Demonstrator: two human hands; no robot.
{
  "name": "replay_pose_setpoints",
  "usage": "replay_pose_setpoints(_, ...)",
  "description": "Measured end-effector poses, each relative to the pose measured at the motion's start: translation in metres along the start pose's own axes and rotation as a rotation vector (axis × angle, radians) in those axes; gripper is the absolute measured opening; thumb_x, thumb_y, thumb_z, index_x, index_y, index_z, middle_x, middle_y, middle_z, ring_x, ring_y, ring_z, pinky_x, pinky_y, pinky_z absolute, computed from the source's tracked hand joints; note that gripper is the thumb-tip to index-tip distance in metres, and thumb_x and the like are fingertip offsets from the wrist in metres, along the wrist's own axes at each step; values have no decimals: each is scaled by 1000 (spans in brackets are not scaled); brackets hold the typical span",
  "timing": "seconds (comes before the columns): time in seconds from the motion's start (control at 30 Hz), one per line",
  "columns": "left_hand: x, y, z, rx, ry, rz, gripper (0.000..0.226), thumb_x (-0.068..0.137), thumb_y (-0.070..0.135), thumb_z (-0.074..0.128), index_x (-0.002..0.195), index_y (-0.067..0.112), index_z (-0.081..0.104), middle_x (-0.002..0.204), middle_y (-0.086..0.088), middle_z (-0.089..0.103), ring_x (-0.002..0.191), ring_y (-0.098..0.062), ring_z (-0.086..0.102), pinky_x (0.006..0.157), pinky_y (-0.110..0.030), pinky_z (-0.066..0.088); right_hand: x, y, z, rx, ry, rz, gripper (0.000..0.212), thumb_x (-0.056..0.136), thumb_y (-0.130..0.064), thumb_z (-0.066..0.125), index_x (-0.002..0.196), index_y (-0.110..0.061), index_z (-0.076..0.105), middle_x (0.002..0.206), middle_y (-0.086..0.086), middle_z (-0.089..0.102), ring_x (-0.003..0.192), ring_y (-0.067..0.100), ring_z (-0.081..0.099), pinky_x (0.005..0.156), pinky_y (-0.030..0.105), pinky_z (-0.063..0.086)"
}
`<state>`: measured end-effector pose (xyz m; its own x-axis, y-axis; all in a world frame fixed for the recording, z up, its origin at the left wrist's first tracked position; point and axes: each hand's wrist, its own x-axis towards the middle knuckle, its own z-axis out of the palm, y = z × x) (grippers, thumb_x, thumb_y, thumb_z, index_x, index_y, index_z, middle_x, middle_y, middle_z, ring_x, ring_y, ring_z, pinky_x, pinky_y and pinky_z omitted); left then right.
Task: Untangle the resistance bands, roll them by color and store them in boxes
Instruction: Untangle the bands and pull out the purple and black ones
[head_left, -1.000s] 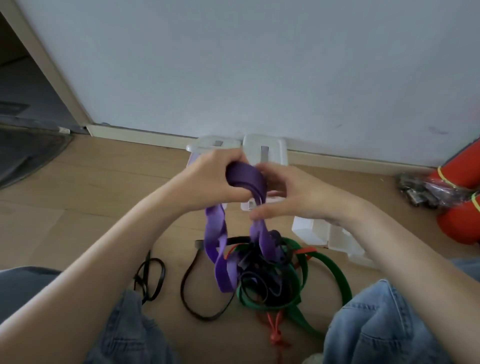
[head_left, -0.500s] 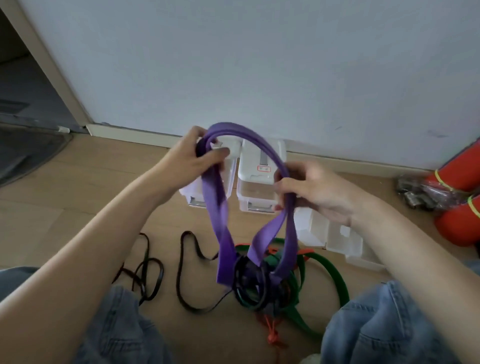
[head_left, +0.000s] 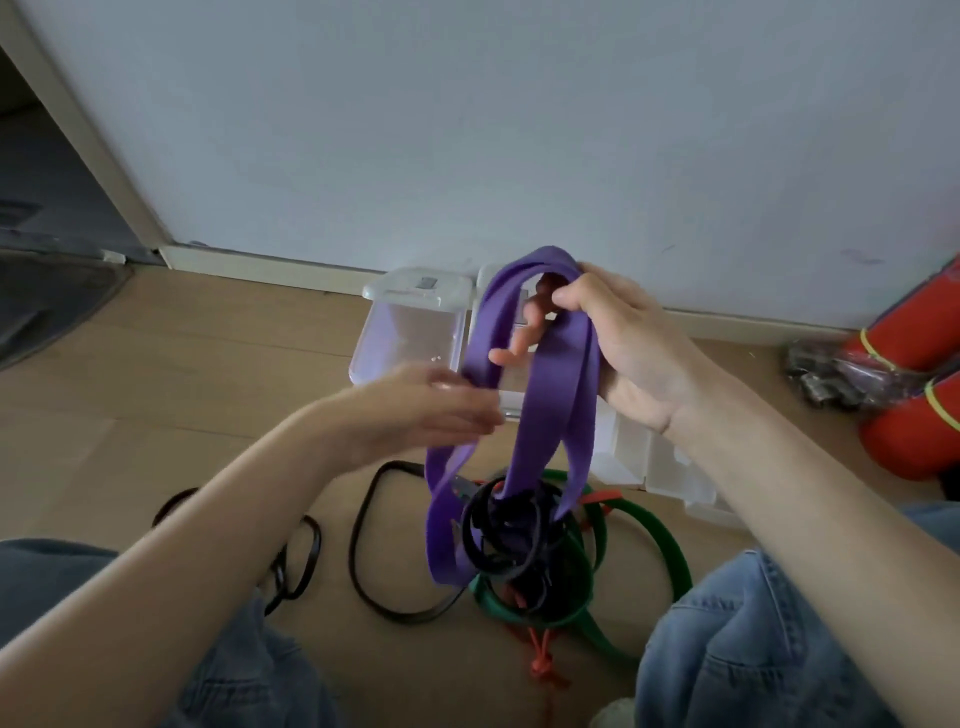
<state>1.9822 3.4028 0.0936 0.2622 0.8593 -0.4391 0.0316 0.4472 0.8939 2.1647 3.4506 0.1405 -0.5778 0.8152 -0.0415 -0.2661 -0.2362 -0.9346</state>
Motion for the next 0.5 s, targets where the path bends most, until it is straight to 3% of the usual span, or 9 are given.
replay_pose_setpoints(0.07,2,-20,23,-3,-230,18,45,80,21,67,121,9,53,116,-4,67,109,-16,62,87,-22,52,1,0,0,-4,83,-43,23,93,1,32,76,-5,47,55,5,58,55,21,64,84,51,54)
replay_pose_setpoints(0.13,5,-39,40,177,-305,51,37,86,13,63,122,11,55,115,2,66,109,-9,61,89,-19,49,1,0,0,45,151,-85,25,92,2,31,73,-5,46,52,4,55,52,20,62,79,47,57)
replay_pose_setpoints(0.2,5,-41,42,323,-235,87,20,88,12,61,108,9,61,100,2,69,94,-7,65,82,-19,51,0,-2,-4,58,196,-126,24,91,2,35,73,-6,47,54,4,52,52,19,58,74,44,57)
replay_pose_setpoints(0.27,4,-26,31,382,-89,163,7,88,10,59,95,9,63,82,1,69,76,-9,65,71,-19,51,-1,-9,-15,-102,287,-127,19,88,1,42,73,-4,51,54,4,54,52,19,58,75,45,57)
replay_pose_setpoints(0.33,-2,-2,15,233,31,253,10,87,8,59,96,7,62,69,3,64,62,-7,59,65,-17,49,-3,-15,-28,-419,371,-7,17,85,-2,48,71,-5,57,55,5,58,52,18,60,67,40,57)
replay_pose_setpoints(0.4,-12,19,5,185,37,322,17,79,18,63,92,7,63,59,8,58,54,-5,52,58,-13,46,-6,-13,-33,-631,311,226,16,85,-4,52,72,-6,61,61,7,62,54,16,60,58,30,51)
replay_pose_setpoints(0.5,-23,32,9,371,-1,290,17,80,18,67,90,4,67,53,7,55,47,-5,47,49,-11,40,-7,3,-22,-634,116,459,9,88,-8,57,94,-5,63,76,7,66,68,16,63,59,25,52)
